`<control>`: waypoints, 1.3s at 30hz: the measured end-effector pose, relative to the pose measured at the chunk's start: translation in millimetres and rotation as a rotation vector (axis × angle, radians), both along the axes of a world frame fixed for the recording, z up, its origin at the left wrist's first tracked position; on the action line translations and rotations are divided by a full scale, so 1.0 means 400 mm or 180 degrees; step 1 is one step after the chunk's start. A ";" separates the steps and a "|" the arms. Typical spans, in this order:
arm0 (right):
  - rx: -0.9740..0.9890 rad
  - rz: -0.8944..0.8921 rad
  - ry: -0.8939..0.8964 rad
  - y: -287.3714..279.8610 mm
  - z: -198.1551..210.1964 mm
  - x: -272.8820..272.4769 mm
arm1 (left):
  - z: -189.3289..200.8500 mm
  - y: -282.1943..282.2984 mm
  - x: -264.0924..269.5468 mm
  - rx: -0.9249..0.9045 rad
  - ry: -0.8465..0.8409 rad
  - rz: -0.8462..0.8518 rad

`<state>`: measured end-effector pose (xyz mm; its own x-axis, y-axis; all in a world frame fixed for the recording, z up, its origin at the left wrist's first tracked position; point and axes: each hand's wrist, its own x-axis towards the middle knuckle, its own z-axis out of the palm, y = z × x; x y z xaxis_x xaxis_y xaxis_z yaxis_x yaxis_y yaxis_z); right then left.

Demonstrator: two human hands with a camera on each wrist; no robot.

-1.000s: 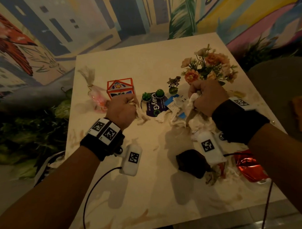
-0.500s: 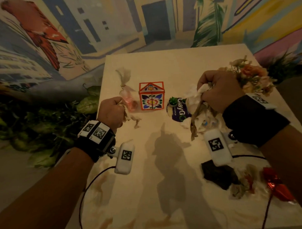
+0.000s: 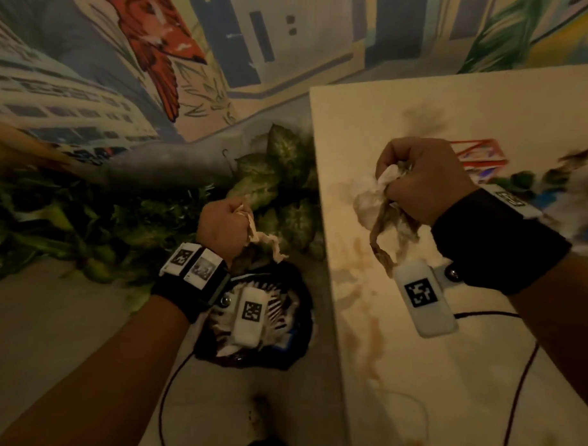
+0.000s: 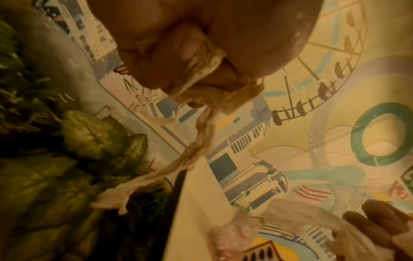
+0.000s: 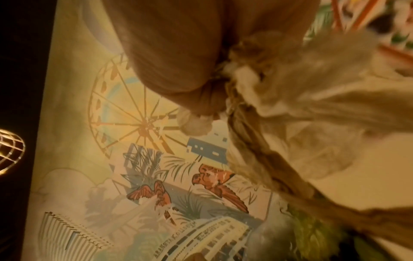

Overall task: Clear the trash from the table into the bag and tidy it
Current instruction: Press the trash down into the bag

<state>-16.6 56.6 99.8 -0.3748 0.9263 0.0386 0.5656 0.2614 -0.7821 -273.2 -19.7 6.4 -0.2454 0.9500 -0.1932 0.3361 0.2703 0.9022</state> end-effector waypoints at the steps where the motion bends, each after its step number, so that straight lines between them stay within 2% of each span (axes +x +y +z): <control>1: -0.0060 0.0016 0.0011 -0.019 -0.016 -0.059 | -0.019 -0.019 -0.043 0.0175 0.0561 0.0294; 2: -0.0125 0.0024 0.0015 -0.038 -0.035 -0.115 | -0.039 -0.038 -0.084 0.0196 0.0904 0.0551; 3: -0.0202 0.0034 0.0005 -0.057 -0.056 -0.166 | -0.061 -0.057 -0.123 0.0068 0.1010 0.0584; 6: -0.0479 0.0067 -0.0017 -0.102 -0.122 -0.296 | -0.108 -0.109 -0.212 -0.0268 0.1005 0.0751; 10: -0.0880 0.0038 -0.0120 -0.141 -0.219 -0.399 | -0.182 -0.154 -0.280 -0.0712 0.0846 0.0742; 18: -0.1492 -0.0479 0.0137 -0.156 -0.412 -0.470 | -0.352 -0.171 -0.286 -0.1394 0.0865 0.0868; 25: -0.2095 -0.0687 0.0340 -0.165 -0.625 -0.528 | -0.540 -0.158 -0.275 -0.1808 0.0963 0.0610; 29: -0.2369 -0.0683 -0.0002 -0.172 -0.793 -0.530 | -0.634 -0.154 -0.260 -0.2226 0.0871 0.0304; 33: -0.2590 -0.0737 -0.0554 -0.184 -0.940 -0.526 | -0.806 -0.167 -0.258 -0.2408 0.0996 -0.0214; 35: -0.2675 -0.0627 -0.0876 -0.191 -0.990 -0.529 | -0.919 -0.172 -0.261 -0.2509 0.0700 -0.0039; 36: -0.2687 -0.0538 -0.1004 -0.194 -1.007 -0.532 | -1.031 -0.183 -0.271 -0.2494 0.0783 -0.0043; 37: -0.2690 -0.0431 -0.1095 -0.198 -1.025 -0.535 | -1.101 -0.191 -0.265 -0.2550 0.0848 -0.0008; 39: -0.2681 -0.0207 -0.1200 -0.205 -1.057 -0.544 | -1.168 -0.200 -0.261 -0.2707 0.0981 -0.0080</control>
<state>-234.2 -25.3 -323.0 -0.1720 0.6128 -0.7713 0.8150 -0.3513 -0.4608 -377.4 -99.6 -460.7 -0.3835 0.5223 -0.7616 0.5446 0.7940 0.2703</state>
